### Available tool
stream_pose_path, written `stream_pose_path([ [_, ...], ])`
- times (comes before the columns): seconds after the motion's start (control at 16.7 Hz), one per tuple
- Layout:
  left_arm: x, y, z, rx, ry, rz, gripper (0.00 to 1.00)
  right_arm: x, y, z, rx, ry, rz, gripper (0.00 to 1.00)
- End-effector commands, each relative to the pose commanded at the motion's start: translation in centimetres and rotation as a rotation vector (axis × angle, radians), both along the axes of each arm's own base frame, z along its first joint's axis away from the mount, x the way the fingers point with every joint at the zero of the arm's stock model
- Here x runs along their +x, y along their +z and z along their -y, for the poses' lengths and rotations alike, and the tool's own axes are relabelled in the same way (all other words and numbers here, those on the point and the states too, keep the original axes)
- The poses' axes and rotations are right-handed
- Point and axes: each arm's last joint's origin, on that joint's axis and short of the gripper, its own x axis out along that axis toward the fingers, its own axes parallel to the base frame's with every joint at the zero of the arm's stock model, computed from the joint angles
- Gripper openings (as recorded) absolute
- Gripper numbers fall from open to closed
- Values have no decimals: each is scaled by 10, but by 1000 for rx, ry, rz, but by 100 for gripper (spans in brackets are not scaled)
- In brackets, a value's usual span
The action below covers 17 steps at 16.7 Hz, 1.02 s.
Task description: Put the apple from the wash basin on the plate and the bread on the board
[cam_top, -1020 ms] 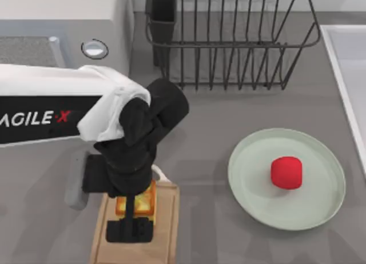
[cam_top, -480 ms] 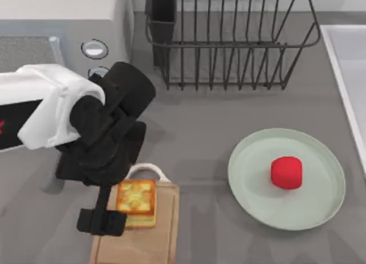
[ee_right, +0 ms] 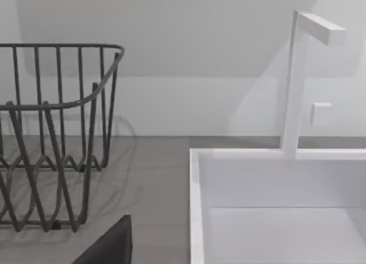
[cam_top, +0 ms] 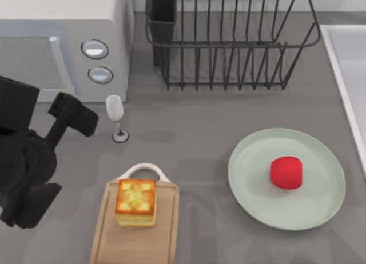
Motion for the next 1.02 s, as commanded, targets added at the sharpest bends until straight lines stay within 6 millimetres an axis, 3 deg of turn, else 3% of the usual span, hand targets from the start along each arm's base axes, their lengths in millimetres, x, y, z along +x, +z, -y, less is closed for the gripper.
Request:
stream_pose_path([
  [0.24,-35,-2,-37,195,-181,367,100,0,0,0,0,0,0,100],
  [0.54,-71,-19,-66,612,-294,790,100,0,0,0,0,0,0,100],
  [0.78,-83,-37,-77,898,-288,952,100,0,0,0,0,0,0,100],
  [1.02,-85,-47,-81,1025,-276,996,100,0,0,0,0,0,0,100],
])
